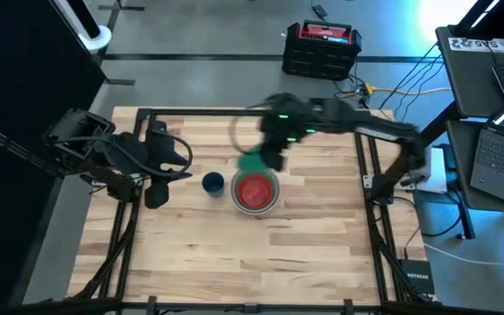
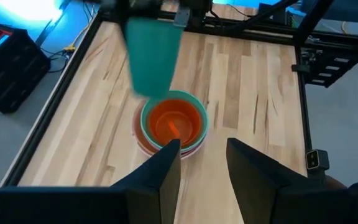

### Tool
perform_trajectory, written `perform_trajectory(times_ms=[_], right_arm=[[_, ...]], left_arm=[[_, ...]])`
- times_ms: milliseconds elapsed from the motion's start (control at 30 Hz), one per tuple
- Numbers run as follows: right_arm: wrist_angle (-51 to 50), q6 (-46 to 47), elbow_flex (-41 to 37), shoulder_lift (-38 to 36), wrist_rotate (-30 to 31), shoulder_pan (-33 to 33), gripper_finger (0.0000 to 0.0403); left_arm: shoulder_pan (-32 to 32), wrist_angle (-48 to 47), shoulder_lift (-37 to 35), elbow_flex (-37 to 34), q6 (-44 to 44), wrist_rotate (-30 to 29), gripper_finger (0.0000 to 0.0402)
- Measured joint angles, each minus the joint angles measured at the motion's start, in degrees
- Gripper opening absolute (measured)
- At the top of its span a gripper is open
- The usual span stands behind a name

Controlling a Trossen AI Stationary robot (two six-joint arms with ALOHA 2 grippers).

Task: Nest bowls inside each other
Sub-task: Stack the green cup on the blue cup

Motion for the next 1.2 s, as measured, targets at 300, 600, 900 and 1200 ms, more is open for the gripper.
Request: perform_trajectory(times_ms=[300,600,900,1200], right_arm=[[-2.5,-1.9,22.0,21.1,-1.0,0.7,0.0],[-1.6,-3.7,21.7,27.3,2.3,1.6,0.0],[-0.6,-3.4,21.6,30.4,2.1,2.6,0.0],[-2.2,-3.7,21.6,32.7,2.0,3.0,0.0]], left_arm=[[-0.8,0.0,-6.0,0.0,-6.5,4.1,0.0113],[-1.6,0.0,-10.5,0.0,-9.4,3.7,0.0113],[-1.6,0.0,-10.2,0.0,-7.5,3.6,0.0113],[-1.6,0.0,-10.2,0.0,-6.7,3.6,0.0113]])
